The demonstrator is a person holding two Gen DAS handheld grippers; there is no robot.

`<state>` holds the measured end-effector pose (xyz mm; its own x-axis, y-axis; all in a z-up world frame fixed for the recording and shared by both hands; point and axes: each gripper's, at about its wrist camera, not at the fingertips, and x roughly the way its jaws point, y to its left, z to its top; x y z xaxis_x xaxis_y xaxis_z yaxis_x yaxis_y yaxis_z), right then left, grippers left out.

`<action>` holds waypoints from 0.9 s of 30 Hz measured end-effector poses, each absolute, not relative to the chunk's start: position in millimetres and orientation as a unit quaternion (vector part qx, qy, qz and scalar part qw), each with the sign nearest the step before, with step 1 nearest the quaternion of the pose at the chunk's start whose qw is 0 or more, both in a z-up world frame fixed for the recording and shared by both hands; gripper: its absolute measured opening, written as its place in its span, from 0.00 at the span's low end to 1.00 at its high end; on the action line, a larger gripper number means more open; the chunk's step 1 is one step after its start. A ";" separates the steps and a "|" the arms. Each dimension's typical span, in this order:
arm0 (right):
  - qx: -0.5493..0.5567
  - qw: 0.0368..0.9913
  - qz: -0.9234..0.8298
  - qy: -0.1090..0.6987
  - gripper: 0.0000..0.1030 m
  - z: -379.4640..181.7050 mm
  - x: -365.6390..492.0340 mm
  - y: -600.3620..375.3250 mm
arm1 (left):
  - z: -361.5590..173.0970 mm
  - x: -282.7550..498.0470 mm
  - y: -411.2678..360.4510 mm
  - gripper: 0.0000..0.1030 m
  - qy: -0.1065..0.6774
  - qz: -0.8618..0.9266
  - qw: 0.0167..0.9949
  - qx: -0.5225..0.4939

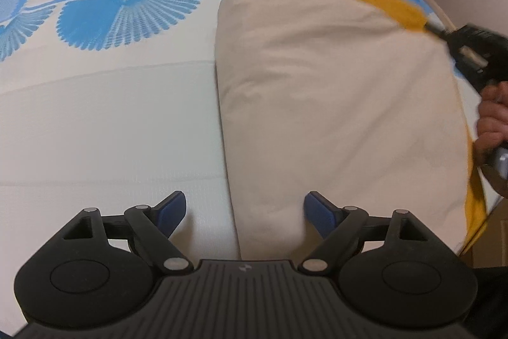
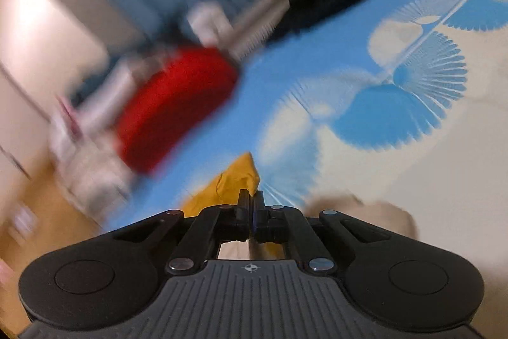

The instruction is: Fold large clothes

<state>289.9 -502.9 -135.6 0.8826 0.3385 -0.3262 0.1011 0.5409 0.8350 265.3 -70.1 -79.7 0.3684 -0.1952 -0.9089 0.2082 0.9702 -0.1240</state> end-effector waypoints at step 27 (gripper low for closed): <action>0.282 0.923 -0.064 0.256 0.22 -65.8 225.1 -477.7 | -76.8 235.6 -86.1 0.85 0.546 -0.173 0.817 0.064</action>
<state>225.1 -477.7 -65.8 0.8608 0.0252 -0.5083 0.2629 0.8332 0.4866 235.6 -86.1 -76.8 0.3431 -0.2119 -0.9151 0.3523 0.9321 -0.0838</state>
